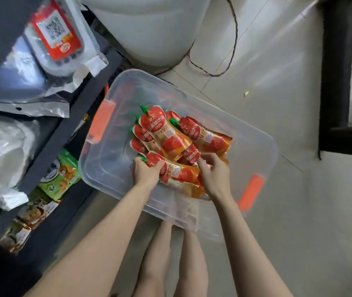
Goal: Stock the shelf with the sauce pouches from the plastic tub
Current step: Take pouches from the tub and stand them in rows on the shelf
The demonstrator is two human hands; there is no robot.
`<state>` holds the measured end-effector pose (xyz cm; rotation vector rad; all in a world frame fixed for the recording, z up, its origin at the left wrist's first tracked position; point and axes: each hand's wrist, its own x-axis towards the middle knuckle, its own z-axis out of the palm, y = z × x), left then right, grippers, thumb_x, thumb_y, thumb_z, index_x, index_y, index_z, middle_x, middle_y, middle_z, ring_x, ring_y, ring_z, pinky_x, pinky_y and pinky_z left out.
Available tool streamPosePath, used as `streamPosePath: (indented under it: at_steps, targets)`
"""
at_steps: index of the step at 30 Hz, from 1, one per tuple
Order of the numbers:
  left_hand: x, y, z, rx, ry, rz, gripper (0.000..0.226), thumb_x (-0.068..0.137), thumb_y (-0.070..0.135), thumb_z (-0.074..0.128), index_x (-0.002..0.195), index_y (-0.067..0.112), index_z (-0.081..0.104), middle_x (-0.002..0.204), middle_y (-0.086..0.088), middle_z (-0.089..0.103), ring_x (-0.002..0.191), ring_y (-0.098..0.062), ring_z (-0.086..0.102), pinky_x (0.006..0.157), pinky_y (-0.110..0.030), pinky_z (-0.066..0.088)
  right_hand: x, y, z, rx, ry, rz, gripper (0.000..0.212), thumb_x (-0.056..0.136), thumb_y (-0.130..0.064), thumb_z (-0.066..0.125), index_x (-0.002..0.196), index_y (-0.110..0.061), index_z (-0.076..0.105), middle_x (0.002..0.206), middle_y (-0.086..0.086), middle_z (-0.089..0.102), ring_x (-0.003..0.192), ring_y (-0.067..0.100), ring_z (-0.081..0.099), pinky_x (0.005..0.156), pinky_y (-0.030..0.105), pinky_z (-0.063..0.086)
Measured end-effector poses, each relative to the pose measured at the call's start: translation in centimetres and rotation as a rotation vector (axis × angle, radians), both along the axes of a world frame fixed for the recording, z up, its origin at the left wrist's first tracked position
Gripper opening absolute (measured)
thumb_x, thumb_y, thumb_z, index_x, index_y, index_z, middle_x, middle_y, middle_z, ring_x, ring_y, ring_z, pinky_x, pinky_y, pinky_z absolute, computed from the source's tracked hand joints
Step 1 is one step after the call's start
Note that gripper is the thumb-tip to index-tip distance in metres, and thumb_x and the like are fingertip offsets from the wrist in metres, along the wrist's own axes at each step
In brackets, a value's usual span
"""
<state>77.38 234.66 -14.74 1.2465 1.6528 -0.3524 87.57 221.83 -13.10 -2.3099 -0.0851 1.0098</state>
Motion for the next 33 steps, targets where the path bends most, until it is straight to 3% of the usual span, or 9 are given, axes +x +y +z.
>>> streamPosePath:
  at_steps: [5,10,15,17,21,23,26,29,33]
  targets:
    - [1.0,-0.6,-4.3,-0.041,0.078,0.049,0.073,0.075,0.025,0.077,0.126,0.0,0.031,0.134,-0.018,0.046,0.121,-0.032,0.049,0.098,-0.036,0.041,0.1,-0.9,-5.9,-0.098,0.04,0.054,0.042,0.086,-0.031,0.061,0.124,-0.014,0.054,0.127,0.009,0.058,0.119,0.027,0.05,0.101,0.047,0.04]
    - [1.3,-0.2,-5.8,0.016,0.148,0.047,0.079,0.067,0.025,0.083,0.124,0.002,0.032,0.134,-0.018,0.046,0.119,-0.033,0.051,0.094,-0.04,0.045,0.6,-1.7,-8.6,-0.218,0.032,0.121,0.055,0.079,-0.044,0.067,0.124,-0.015,0.052,0.125,0.009,0.052,0.116,0.027,0.048,0.098,0.048,0.042]
    - [1.0,0.7,-5.8,0.085,0.055,-0.029,0.085,0.058,0.028,0.088,0.126,0.006,0.041,0.129,-0.013,0.054,0.117,-0.03,0.054,0.098,-0.044,0.046,2.1,-1.5,-9.4,-0.202,0.093,0.19,0.033,0.079,-0.042,0.067,0.099,-0.016,0.065,0.106,0.007,0.063,0.095,0.025,0.059,0.084,0.042,0.05]
    - [0.9,0.7,-5.1,0.072,0.008,-0.022,0.08,0.057,0.028,0.088,0.123,0.009,0.047,0.124,-0.009,0.059,0.113,-0.027,0.057,0.095,-0.046,0.049,2.2,-1.4,-8.4,-0.179,0.1,0.207,0.02,0.081,-0.036,0.067,0.087,-0.019,0.059,0.1,0.006,0.063,0.091,0.025,0.058,0.078,0.04,0.049]
    - [0.5,0.3,-2.8,0.0,-0.168,0.072,0.04,0.066,0.014,0.083,0.101,0.011,0.062,0.104,-0.009,0.068,0.088,-0.023,0.067,0.074,-0.038,0.059,2.7,-1.6,-4.9,-0.033,0.018,0.15,0.036,0.083,-0.023,0.068,0.065,-0.022,0.036,0.069,-0.004,0.052,0.069,0.018,0.049,0.059,0.03,0.041]
    - [0.4,-0.1,-0.6,0.079,-0.222,0.04,0.028,0.069,0.013,0.081,0.093,0.015,0.065,0.096,-0.005,0.07,0.085,-0.02,0.066,0.074,-0.034,0.056,3.1,-1.7,-2.3,0.091,0.016,0.104,0.038,0.083,-0.021,0.069,0.064,-0.017,0.036,0.063,0.002,0.049,0.063,0.014,0.044,0.057,0.028,0.039]
    - [-0.1,-0.5,3.9,0.18,-0.321,0.037,0.02,0.071,0.016,0.079,0.087,0.018,0.067,0.082,0.004,0.068,0.082,-0.015,0.065,0.073,-0.028,0.052,3.0,-1.7,2.2,0.262,0.06,0.035,0.032,0.082,-0.025,0.068,0.075,0.0,0.049,0.078,0.027,0.057,0.068,0.025,0.052,0.066,0.045,0.047]
    - [-0.7,-0.5,10.0,0.225,-0.457,0.113,0.018,0.075,0.012,0.076,0.089,0.016,0.065,0.082,0.007,0.067,0.073,0.001,0.064,0.067,-0.015,0.052,2.3,-1.4,7.8,0.388,0.105,-0.001,0.008,0.086,-0.015,0.067,0.089,-0.01,0.062,0.087,0.013,0.069,0.081,0.017,0.063,0.076,0.038,0.052]
    - [-2.6,-0.5,20.2,0.355,-0.639,0.201,0.015,0.081,0.0,0.067,0.095,0.004,0.063,0.078,0.007,0.063,0.06,0.012,0.06,0.058,-0.005,0.045,0.8,-0.3,16.8,0.521,0.165,0.044,0.006,0.088,-0.014,0.062,0.093,-0.011,0.063,0.095,0.014,0.069,0.084,0.017,0.064,0.077,0.034,0.053]
